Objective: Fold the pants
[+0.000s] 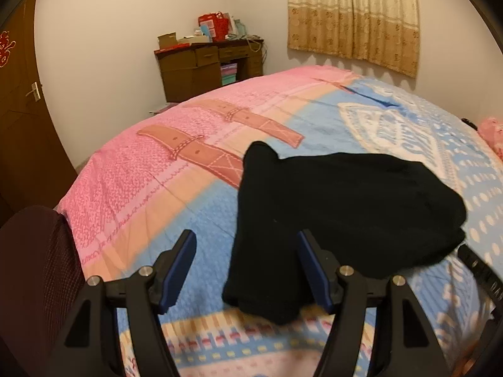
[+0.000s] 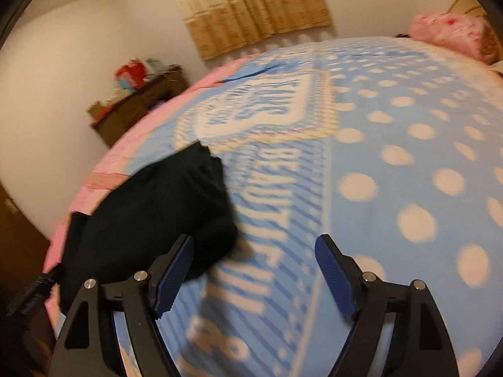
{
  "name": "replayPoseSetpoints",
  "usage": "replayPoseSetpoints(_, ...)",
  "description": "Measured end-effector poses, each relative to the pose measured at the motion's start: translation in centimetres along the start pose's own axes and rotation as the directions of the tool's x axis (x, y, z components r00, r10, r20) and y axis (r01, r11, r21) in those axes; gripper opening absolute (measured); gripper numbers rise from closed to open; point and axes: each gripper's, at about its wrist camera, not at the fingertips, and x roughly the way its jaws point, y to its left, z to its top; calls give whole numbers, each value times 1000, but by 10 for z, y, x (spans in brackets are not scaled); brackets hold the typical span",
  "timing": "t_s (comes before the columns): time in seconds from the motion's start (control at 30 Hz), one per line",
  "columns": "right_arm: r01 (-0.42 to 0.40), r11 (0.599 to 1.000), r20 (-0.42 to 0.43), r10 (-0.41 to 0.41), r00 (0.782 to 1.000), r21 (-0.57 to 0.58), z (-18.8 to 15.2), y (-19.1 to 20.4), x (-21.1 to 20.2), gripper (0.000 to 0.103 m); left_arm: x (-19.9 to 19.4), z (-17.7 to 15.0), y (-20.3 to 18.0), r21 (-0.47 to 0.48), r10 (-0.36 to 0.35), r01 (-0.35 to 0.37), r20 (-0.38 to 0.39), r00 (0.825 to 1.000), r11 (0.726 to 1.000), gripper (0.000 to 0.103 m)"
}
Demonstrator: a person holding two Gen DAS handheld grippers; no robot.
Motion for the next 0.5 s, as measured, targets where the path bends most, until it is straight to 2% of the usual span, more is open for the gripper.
replayPoseSetpoints(0.07, 16, 1000, 4, -16, 1000, -21, -9, 3, -11, 80, -8, -3, -2, 7, -9, 9, 5, 1000, 1000, 68)
replayPoseSetpoints(0.2, -15, 998, 10, 16, 1000, -55, -25, 10, -34, 80, -25, -9, -6, 26, -22, 22, 12, 1000, 999, 70)
replayPoseSetpoints(0.43, -52, 985, 129, 74, 989, -167, -23, 33, -89, 80, -51, -11, -6, 12, -20, 19, 47, 999, 1000, 86)
replayPoseSetpoints(0.5, -66, 983, 159, 94, 983, -174, -20, 38, -102, 80, -56, -11, -7, 17, -25, 24, 57, 998, 1000, 87)
